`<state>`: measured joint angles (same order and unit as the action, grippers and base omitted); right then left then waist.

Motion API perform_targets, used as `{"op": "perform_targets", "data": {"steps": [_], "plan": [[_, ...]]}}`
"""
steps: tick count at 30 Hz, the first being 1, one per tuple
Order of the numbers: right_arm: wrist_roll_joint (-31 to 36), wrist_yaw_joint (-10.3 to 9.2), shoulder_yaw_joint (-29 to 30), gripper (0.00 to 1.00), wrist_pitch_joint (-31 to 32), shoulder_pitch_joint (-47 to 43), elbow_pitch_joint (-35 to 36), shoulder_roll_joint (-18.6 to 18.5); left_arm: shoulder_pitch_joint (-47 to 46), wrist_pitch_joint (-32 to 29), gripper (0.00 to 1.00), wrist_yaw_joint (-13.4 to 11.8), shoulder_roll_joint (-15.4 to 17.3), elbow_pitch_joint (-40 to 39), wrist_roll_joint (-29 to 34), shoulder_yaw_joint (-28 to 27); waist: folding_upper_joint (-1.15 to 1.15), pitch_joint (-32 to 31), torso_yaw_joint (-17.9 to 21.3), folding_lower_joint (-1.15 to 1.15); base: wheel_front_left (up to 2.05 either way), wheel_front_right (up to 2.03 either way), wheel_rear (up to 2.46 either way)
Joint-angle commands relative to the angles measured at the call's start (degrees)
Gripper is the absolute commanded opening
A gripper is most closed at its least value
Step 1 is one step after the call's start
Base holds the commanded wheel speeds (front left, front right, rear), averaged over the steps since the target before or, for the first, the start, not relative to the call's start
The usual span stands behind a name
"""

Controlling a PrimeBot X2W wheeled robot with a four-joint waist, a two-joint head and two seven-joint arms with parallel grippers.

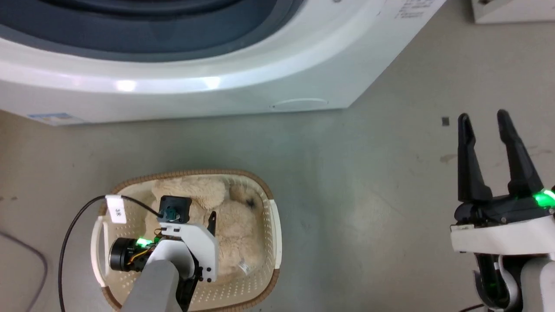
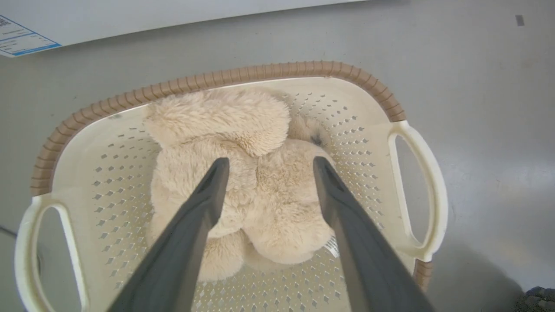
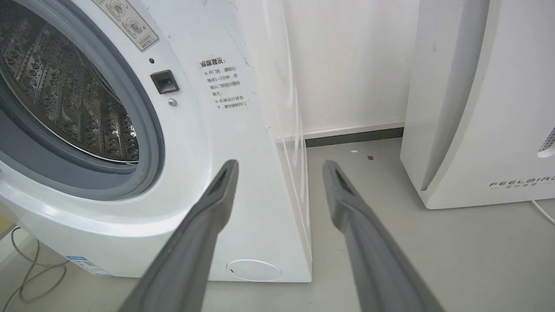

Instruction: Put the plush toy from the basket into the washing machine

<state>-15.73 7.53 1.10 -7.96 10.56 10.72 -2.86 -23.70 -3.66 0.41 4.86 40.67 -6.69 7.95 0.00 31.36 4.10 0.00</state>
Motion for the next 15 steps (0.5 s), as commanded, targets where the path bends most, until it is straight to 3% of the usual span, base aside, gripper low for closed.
{"op": "perform_targets", "data": {"steps": [1,15], "plan": [[-0.74,-0.02,0.15,1.0,-0.72,1.57,1.1,-0.01,-2.21,-0.3,1.0,-0.19,0.56,2.04,-0.34,0.63,0.0,2.33,-0.11,0.0,0.0,0.0,0.0],[-2.49,-0.03,-0.01,1.0,-2.38,3.94,4.28,-0.01,-8.75,-1.15,1.0,-0.61,0.99,10.28,-1.97,3.15,0.0,10.61,0.17,0.0,0.0,0.0,0.0]]}}
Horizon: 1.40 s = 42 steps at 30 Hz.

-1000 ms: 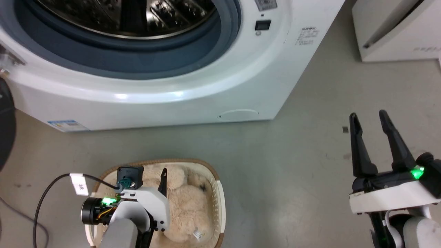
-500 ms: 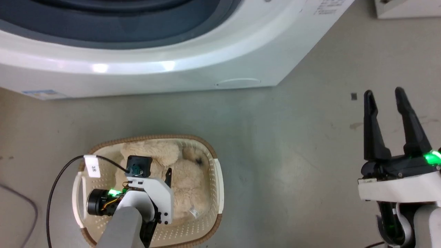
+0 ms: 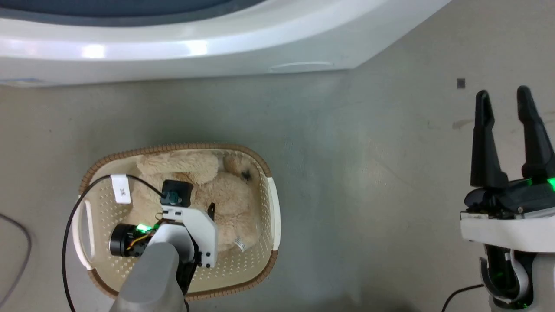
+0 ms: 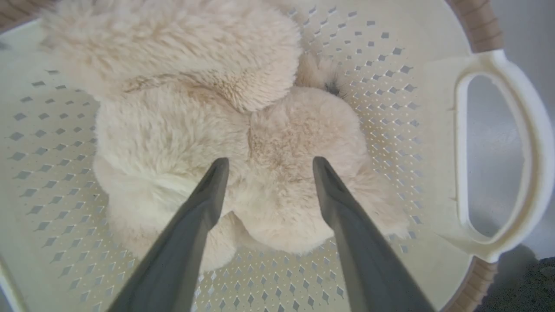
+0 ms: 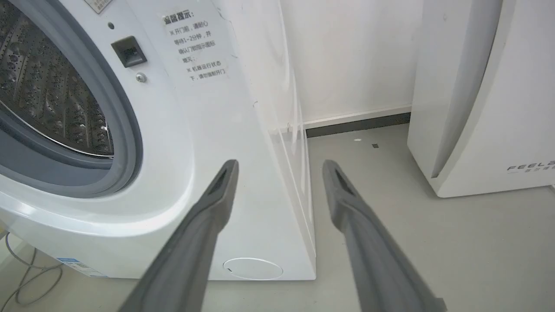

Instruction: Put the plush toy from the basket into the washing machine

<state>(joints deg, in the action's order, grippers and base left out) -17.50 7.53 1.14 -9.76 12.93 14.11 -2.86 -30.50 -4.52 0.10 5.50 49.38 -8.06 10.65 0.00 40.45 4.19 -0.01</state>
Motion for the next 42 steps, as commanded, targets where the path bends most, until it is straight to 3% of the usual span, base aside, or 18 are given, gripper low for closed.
{"op": "perform_targets", "data": {"steps": [1,23,24,25,35,42], "plan": [[-0.88,-0.03,-0.02,1.0,-0.7,1.76,1.08,-0.01,-2.51,-0.28,1.0,-0.31,0.38,2.15,-0.8,0.56,0.0,2.11,0.08,0.01,0.0,0.0,0.0],[-5.54,-0.04,-0.63,1.0,-3.2,5.98,3.99,-0.01,-12.31,0.82,1.0,-0.53,1.61,14.52,-4.3,3.97,0.0,12.29,1.32,0.01,0.0,0.0,0.0],[-5.8,-0.04,-0.63,1.0,-3.32,6.21,4.08,-0.01,-12.6,0.77,0.44,-0.37,1.62,15.11,-4.63,4.04,0.0,12.58,1.38,0.01,0.0,0.0,0.0],[-6.05,-0.04,-0.66,1.0,-3.44,6.46,4.15,-0.01,-12.86,0.7,0.0,-0.14,1.61,15.7,-4.89,4.18,0.0,12.79,1.46,0.01,0.0,0.0,0.0],[-8.53,-0.04,-1.32,1.0,-4.63,8.19,4.5,-0.01,-15.35,1.8,0.0,0.95,2.11,21.59,-6.45,6.52,0.0,13.53,2.34,0.01,0.0,0.0,0.0],[-9.96,-0.04,-1.69,1.0,-5.24,7.85,2.92,-0.01,-14.16,6.43,0.0,1.24,0.9,24.58,-9.5,5.89,0.0,8.59,2.39,0.01,0.0,0.0,0.0]]}}
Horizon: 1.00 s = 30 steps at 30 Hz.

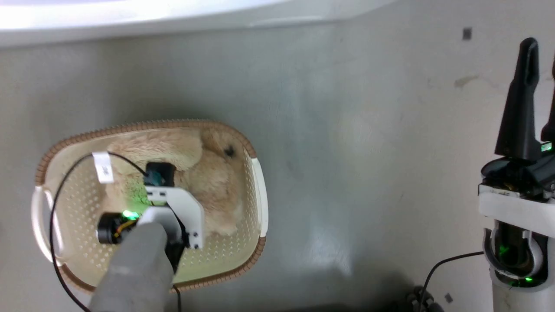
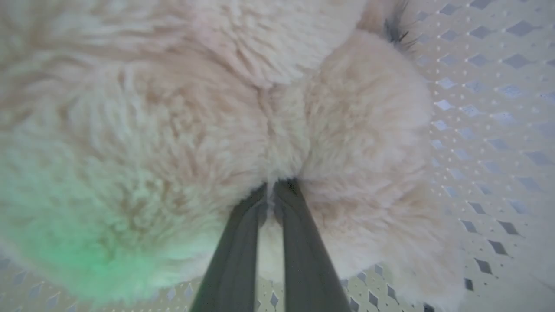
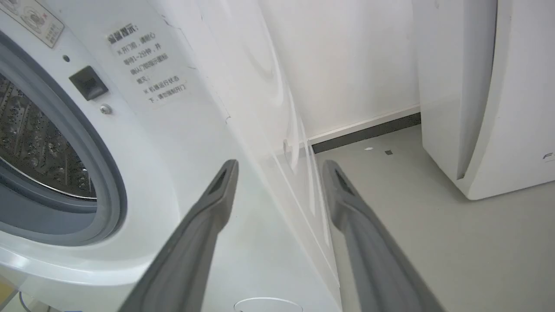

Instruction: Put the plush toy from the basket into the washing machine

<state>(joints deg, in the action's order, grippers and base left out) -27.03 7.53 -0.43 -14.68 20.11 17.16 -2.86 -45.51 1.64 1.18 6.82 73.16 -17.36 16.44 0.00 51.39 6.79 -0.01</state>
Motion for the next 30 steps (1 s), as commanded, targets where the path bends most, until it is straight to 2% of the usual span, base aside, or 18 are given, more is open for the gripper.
{"op": "perform_targets", "data": {"steps": [1,9,10,19,23,30], "plan": [[-0.49,-0.04,-0.26,1.0,-0.32,0.41,-0.48,-0.01,1.55,0.87,0.0,0.32,-0.74,0.79,-0.37,0.15,0.0,-3.64,-0.32,0.01,0.0,0.0,0.0],[-0.8,-0.04,-1.51,1.0,-0.32,-2.73,-3.51,-0.01,7.47,5.26,0.0,2.01,-2.04,0.79,-0.68,1.51,0.0,-14.8,-1.59,0.01,0.0,0.0,0.0],[-0.72,-0.04,-1.65,1.0,-0.32,-4.69,-4.68,-0.01,9.6,7.08,0.0,2.25,-2.35,0.79,-1.18,1.57,0.0,-18.69,-2.35,0.01,0.0,0.0,0.0],[-0.16,-0.04,-1.91,1.0,-0.32,-12.04,-8.12,-0.01,17.47,12.86,0.0,4.24,-3.32,-0.73,-1.03,3.95,0.0,-32.23,-5.03,0.01,0.0,0.0,0.0],[-0.04,-0.04,-1.6,1.0,-0.32,-14.58,-8.7,-0.01,19.59,13.29,0.0,4.33,-3.52,-3.99,-0.87,4.42,0.0,-35.92,-5.99,0.01,0.0,0.0,0.0],[-0.08,-0.04,-1.36,1.0,-0.32,-18.26,-9.39,-0.01,24.56,13.34,0.0,3.31,-3.67,-14.76,-0.14,3.89,0.0,-41.13,-6.86,0.01,0.0,0.0,0.0]]}}
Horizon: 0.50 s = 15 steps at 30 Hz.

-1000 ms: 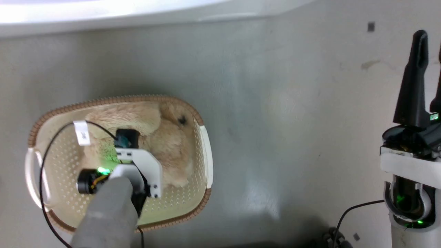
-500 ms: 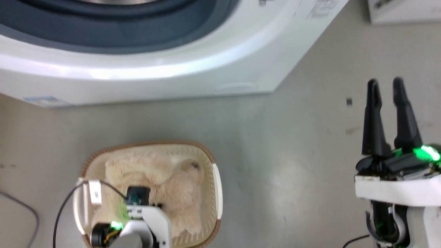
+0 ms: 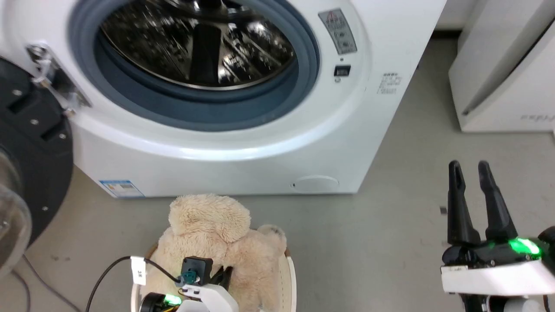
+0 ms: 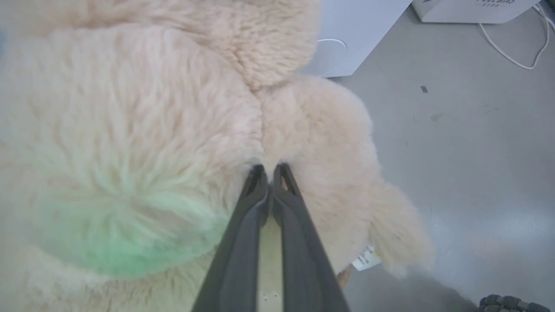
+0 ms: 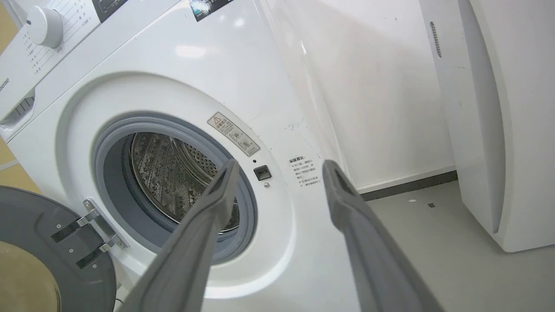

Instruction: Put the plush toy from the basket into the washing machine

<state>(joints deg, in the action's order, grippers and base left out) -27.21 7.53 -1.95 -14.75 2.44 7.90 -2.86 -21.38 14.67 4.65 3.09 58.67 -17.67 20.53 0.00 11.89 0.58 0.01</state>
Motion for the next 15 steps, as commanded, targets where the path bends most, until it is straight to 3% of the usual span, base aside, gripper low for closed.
{"op": "perform_targets", "data": {"steps": [1,10,15], "plan": [[0.06,-0.04,0.15,1.0,-0.25,-1.03,-0.22,-0.01,1.13,0.31,0.0,-0.34,0.05,-1.62,0.34,-0.3,0.0,-2.28,-0.69,-0.01,0.0,0.0,0.0],[-0.05,-0.04,0.28,1.0,-0.25,-4.13,-0.23,-0.01,5.8,0.32,0.0,-2.32,1.06,-17.54,2.75,-2.58,0.0,-6.52,-1.19,-0.01,0.0,0.0,0.0],[-0.05,-0.04,0.38,1.0,-0.25,-4.05,-0.05,-0.01,5.12,0.32,0.0,-2.88,1.49,-21.96,3.33,-3.97,0.0,-6.52,-1.04,-0.01,0.0,0.0,0.0]]}}
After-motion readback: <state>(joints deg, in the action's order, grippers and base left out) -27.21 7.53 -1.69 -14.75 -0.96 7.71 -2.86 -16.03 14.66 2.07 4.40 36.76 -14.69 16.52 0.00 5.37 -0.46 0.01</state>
